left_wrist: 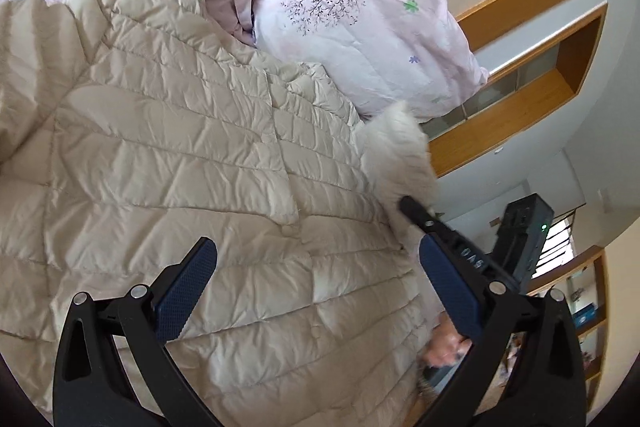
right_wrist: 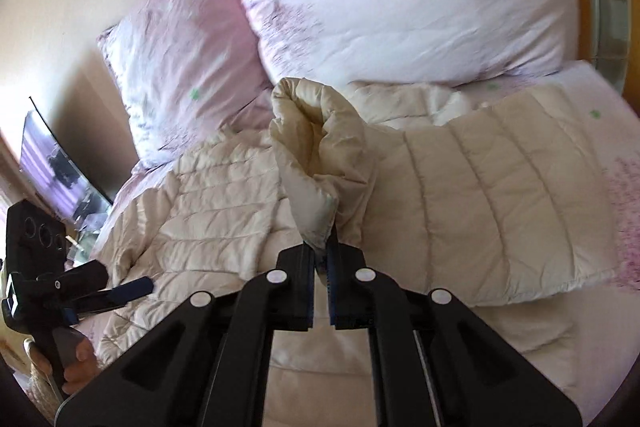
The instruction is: Fold large clothes
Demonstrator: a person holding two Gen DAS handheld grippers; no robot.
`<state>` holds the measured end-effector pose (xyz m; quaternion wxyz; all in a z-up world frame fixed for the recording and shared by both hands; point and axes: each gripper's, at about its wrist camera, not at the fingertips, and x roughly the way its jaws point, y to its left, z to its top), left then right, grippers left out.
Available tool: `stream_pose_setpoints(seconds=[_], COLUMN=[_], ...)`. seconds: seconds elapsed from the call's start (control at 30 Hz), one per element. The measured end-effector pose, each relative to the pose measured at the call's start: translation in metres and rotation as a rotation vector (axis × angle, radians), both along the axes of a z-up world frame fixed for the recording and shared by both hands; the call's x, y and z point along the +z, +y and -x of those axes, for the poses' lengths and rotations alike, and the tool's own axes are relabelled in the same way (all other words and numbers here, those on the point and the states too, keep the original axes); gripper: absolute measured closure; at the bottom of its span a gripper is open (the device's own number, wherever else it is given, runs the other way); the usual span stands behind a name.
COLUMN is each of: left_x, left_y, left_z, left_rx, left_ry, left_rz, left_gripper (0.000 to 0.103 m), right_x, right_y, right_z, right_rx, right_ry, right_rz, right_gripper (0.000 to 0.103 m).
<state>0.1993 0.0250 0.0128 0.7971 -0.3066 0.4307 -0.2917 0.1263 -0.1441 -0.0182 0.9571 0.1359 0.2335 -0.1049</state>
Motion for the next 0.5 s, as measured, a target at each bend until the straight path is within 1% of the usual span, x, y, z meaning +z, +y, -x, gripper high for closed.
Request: stream_pose_setpoints(seconds=[0.03,0.07,0.1,0.17,0.23,0.27,0.3,0.33,0.37,0.4,0.43,0.47,0.5], left_x=[-0.001,-0.003,-0.004,-0.01,-0.016,-0.018,-0.022,-0.025,-0.028,-0.031,-0.032,-0.033,-0.033], left_y=[-0.001,-0.005,-0.006,-0.012,-0.016,-0.018,-0.023,-0.027,-0.03,-0.035,-0.039,-0.043,-0.049], left_z=[-0.003,-0.008,-0.012,-0.022,-0.028,-0.031,-0.035,-0.037,-0.038,-0.04,-0.042,-0.043,-0.046], left_rx=[-0.006,-0.013,-0.012,-0.012,-0.012,-0.013,-0.019,-0.024,-0.029,-0.038,-0.046,-0.052,-0.059], left_ry=[0.007,0.021,0.034,0.071,0.106,0.126,0.152,0.173,0.187,0.209,0.222,0.233,0.243], left_rz=[0.016,0.035,0.044,0.071,0.084,0.088,0.092,0.095,0.096,0.103,0.109,0.114,0.119], left_gripper=[0.001,0.001,0.001,0.001,0.003,0.005,0.007,0.011,0.013,0.013,0.013,0.014,0.015], right_x=[-0.001,-0.004,-0.007,-0.013,-0.012,-0.011,-0.011,-0.012,-0.015,-0.017,-0.023,-0.028,-0.032], right_y=[0.008,0.015,0.02,0.034,0.039,0.039,0.034,0.025,0.013,0.005,-0.009,-0.022,-0.031], right_z=[-0.009,-0.014,-0.018,-0.023,-0.017,-0.015,-0.008,0.0,0.008,0.012,0.019,0.026,0.03], right_rx=[0.028,0.049,0.071,0.108,0.135,0.143,0.146,0.153,0.158,0.156,0.146,0.126,0.105], right_ry=[0.014,0.033,0.057,0.101,0.093,0.097,0.097,0.093,0.091,0.09,0.083,0.075,0.068], right_rz=[0.012,0.026,0.039,0.06,0.062,0.042,0.0,-0.084,-0.185,-0.257,-0.365,-0.441,-0.485], right_gripper=[0.094,0.088,0.064,0.032,0.031,0.031,0.031,0.031,0.031,0.03,0.03,0.03,0.03])
